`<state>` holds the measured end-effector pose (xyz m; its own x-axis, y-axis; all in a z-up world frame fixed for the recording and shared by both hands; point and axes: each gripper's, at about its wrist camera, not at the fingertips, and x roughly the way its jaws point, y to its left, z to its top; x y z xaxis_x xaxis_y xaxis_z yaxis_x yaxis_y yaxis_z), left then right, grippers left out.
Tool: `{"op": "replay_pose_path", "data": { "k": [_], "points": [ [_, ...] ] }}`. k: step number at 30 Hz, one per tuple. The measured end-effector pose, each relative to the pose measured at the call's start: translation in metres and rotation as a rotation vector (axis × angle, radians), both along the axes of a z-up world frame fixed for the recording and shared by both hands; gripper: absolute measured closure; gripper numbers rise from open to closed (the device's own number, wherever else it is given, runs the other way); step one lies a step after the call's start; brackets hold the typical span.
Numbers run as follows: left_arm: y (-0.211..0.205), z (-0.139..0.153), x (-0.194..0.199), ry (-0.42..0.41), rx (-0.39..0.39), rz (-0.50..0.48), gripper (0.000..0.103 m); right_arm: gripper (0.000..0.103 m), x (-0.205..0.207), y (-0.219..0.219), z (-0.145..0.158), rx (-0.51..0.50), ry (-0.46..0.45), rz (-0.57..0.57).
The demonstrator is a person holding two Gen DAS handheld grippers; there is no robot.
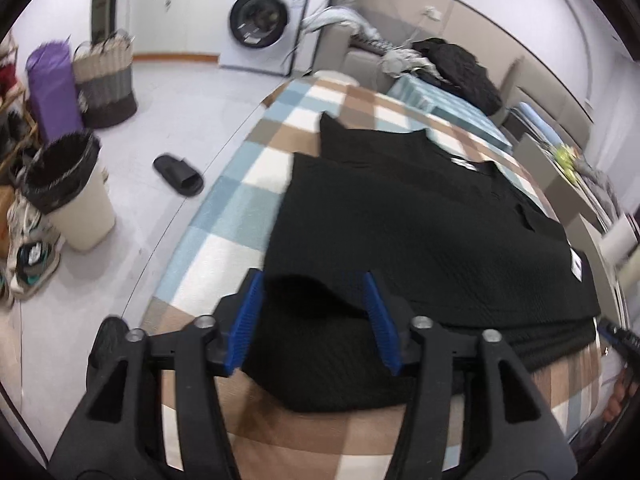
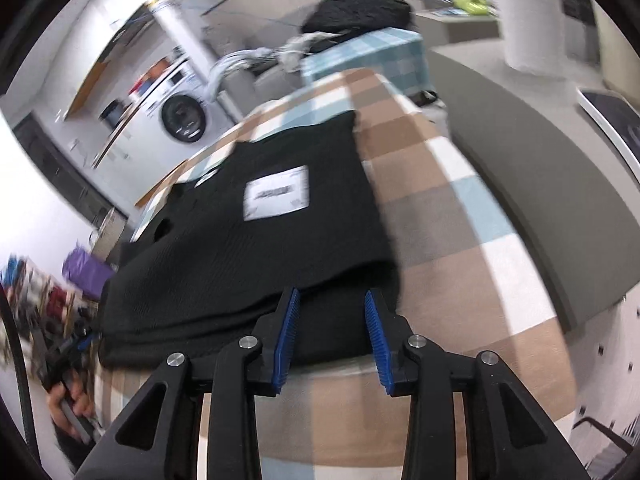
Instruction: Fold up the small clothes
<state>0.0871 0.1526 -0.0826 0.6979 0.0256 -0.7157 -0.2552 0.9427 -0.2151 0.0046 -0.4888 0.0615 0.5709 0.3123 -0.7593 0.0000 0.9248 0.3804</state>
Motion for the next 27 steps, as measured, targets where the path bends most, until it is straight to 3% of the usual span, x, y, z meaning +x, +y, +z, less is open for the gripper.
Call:
{"op": "replay_pose_path", "data": {
  "k": [9,13,16,27],
  "points": [
    [-0.085,-0.004,0.009,0.010,0.069,-0.238,0.048,0.068,0.010,0.083,-0.006,-0.083,-0.066,0.241],
    [-0.116,-0.014,0.010,0.051,0.137,-0.303,0.048,0.068,0.010,0.099,-0.024,-0.111,-0.009,0.262],
    [-0.131,-0.023,0.005,0.083,0.162,-0.354,0.047,0.066,-0.004,0.100,-0.027,-0.121,-0.022,0.281],
    [-0.139,-0.030,-0.004,0.089,0.181,-0.373,0.039,0.063,-0.006,0.110,-0.023,-0.132,-0.027,0.309]
  ]
}}
